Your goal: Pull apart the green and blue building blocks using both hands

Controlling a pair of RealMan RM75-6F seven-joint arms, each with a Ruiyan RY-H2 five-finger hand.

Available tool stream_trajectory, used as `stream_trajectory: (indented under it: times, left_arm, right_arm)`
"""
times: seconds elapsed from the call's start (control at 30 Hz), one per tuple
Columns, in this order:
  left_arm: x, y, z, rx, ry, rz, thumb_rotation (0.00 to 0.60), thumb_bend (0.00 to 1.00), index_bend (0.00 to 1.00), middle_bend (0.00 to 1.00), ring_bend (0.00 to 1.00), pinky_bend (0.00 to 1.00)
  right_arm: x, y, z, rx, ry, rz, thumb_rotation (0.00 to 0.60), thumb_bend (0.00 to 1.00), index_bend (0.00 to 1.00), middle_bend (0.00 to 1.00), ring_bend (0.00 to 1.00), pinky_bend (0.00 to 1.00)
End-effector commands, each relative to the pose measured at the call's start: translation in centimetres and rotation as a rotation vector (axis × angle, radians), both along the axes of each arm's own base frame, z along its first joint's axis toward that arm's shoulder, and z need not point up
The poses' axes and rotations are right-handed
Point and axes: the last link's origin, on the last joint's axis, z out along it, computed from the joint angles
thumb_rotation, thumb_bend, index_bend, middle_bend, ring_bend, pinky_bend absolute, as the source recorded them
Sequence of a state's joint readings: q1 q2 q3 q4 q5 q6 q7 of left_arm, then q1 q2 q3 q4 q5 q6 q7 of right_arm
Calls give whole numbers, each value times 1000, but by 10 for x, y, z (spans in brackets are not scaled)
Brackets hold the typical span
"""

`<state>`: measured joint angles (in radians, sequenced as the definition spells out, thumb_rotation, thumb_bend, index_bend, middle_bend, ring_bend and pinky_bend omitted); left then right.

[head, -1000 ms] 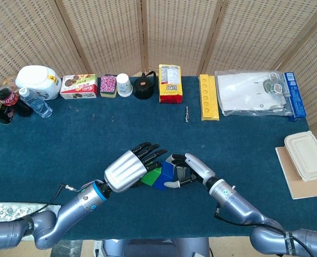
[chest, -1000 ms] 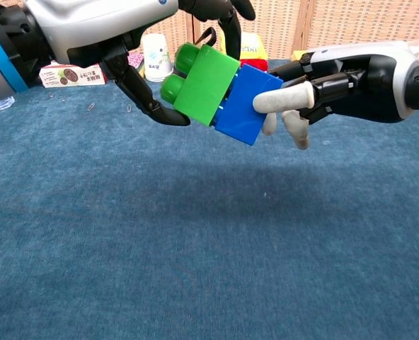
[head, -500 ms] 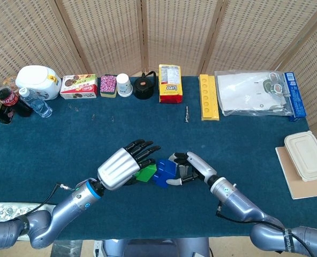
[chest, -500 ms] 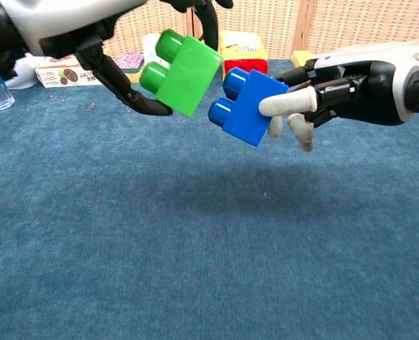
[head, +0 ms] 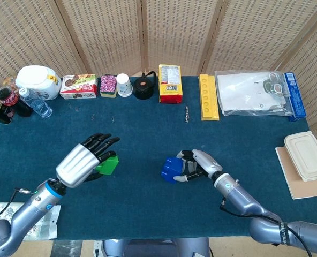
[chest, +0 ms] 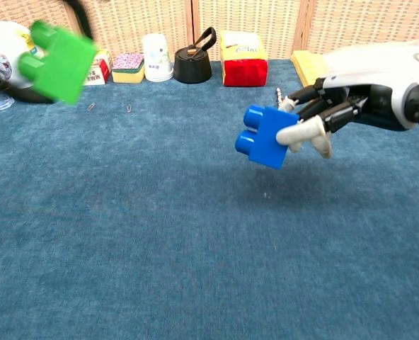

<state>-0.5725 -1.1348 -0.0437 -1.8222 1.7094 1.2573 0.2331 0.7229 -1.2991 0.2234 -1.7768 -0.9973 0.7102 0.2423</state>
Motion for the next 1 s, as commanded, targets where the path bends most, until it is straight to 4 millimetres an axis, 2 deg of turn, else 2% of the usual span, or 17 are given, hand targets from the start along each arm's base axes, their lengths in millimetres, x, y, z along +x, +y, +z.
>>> stream_trajectory:
  times: [0.03, 0.17, 0.43, 0.53, 0.67, 0.8, 1.0]
  left_arm:
    - [-23, -5, 7, -1, 51, 50, 600, 230, 552, 183, 145, 216]
    - [-43, -9, 8, -16, 103, 110, 600, 231, 551, 183, 145, 216]
    - [-60, -12, 5, -34, 120, 169, 600, 231, 552, 183, 145, 215]
    - [-63, -12, 3, -42, 125, 180, 600, 231, 552, 183, 145, 215]
    - [-65, -9, -7, -62, 132, 193, 600, 230, 552, 183, 145, 215]
    - [-62, -5, -15, -84, 132, 202, 600, 230, 551, 183, 145, 215]
    - [-54, 8, -37, -126, 165, 199, 600, 231, 552, 183, 145, 215]
  right_arm:
    - [-7, -4, -11, -68, 113, 76, 444, 217, 597, 575, 673, 567]
    - [-14, -6, -18, -150, 222, 150, 442, 217, 597, 574, 648, 520]
    - [-29, -5, -30, -237, 372, 241, 441, 218, 577, 541, 556, 435]
    - [-34, -4, -32, -225, 413, 253, 443, 218, 501, 502, 515, 414]
    - [-37, 0, -28, -210, 445, 265, 441, 219, 332, 387, 403, 357]
    - [-35, 3, -20, -203, 431, 259, 440, 218, 194, 269, 257, 228]
    - [-34, 8, 5, -241, 402, 254, 438, 218, 139, 205, 203, 185]
